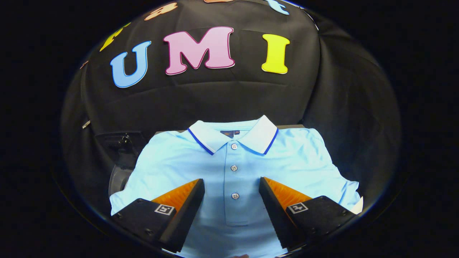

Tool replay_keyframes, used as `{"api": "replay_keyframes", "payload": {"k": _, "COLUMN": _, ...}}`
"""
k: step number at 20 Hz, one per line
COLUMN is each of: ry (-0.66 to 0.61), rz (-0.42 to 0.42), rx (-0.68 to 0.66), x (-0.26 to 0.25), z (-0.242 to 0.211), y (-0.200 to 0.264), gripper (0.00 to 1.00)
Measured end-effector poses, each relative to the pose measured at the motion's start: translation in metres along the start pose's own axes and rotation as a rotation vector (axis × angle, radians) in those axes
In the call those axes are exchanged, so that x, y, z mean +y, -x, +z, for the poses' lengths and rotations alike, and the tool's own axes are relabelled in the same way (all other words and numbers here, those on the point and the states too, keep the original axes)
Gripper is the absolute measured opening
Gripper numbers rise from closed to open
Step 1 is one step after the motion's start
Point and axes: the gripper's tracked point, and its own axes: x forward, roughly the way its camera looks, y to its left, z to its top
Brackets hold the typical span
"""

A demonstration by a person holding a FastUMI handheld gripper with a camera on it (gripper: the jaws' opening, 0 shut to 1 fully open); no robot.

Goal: Put the clothes into the washing machine and then close the washing machine lid.

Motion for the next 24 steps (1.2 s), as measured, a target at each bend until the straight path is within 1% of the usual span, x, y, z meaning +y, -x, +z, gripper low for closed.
{"api": "replay_keyframes", "payload": {"k": 1, "ry": -0.011, "rz": -0.010, "rx": -0.007, "x": -0.0033, "z": 0.0009, "y": 0.0002, "gripper": 0.98}}
{"api": "replay_keyframes", "payload": {"k": 2, "ry": -0.023, "rz": -0.012, "rx": -0.008, "x": -0.0059, "z": 0.0012, "y": -0.0001, "gripper": 0.95}}
{"api": "replay_keyframes", "payload": {"k": 3, "ry": -0.025, "rz": -0.019, "rx": -0.006, "x": -0.0106, "z": -0.0005, "y": 0.0007, "gripper": 0.85}}
{"api": "replay_keyframes", "payload": {"k": 4, "ry": -0.026, "rz": -0.017, "rx": 0.004, "x": -0.0114, "z": -0.0001, "y": 0.0022, "gripper": 0.79}}
{"api": "replay_keyframes", "payload": {"k": 6, "ry": -0.024, "rz": 0.000, "rx": 0.032, "x": -0.0089, "z": -0.0024, "y": 0.0041, "gripper": 0.60}}
{"api": "replay_keyframes", "payload": {"k": 7, "ry": -0.022, "rz": 0.006, "rx": 0.048, "x": -0.0088, "z": -0.0025, "y": 0.0052, "gripper": 0.58}}
{"api": "replay_keyframes", "payload": {"k": 10, "ry": -0.013, "rz": -0.001, "rx": 0.099, "x": -0.0081, "z": -0.0031, "y": 0.0065, "gripper": 0.59}}
{"api": "replay_keyframes", "payload": {"k": 12, "ry": -0.019, "rz": -0.013, "rx": 0.095, "x": -0.0083, "z": -0.0014, "y": 0.0045, "gripper": 0.58}}
{"api": "replay_keyframes", "payload": {"k": 13, "ry": 0.001, "rz": 0.009, "rx": 0.093, "x": -0.0045, "z": -0.0021, "y": 0.0051, "gripper": 0.38}}
{"api": "replay_keyframes", "payload": {"k": 14, "ry": -0.007, "rz": 0.017, "rx": 0.080, "x": -0.0066, "z": 0.0025, "y": 0.0037, "gripper": 0.18}}
{"api": "replay_keyframes", "payload": {"k": 16, "ry": -0.067, "rz": 0.034, "rx": 0.090, "x": -0.0050, "z": 0.0010, "y": 0.0061, "gripper": 0.19}}
{"api": "replay_keyframes", "payload": {"k": 17, "ry": -0.077, "rz": 0.040, "rx": 0.090, "x": -0.0071, "z": 0.0006, "y": 0.0059, "gripper": 0.19}}
{"api": "replay_keyframes", "payload": {"k": 19, "ry": -0.066, "rz": 0.037, "rx": 0.091, "x": -0.0068, "z": 0.0002, "y": 0.0070, "gripper": 0.18}}
{"api": "replay_keyframes", "payload": {"k": 23, "ry": -0.030, "rz": -0.004, "rx": 0.095, "x": -0.0052, "z": 0.0008, "y": 0.0073, "gripper": 0.19}}
{"api": "replay_keyframes", "payload": {"k": 24, "ry": -0.023, "rz": -0.004, "rx": 0.100, "x": -0.0071, "z": 0.0014, "y": 0.0071, "gripper": 0.12}}
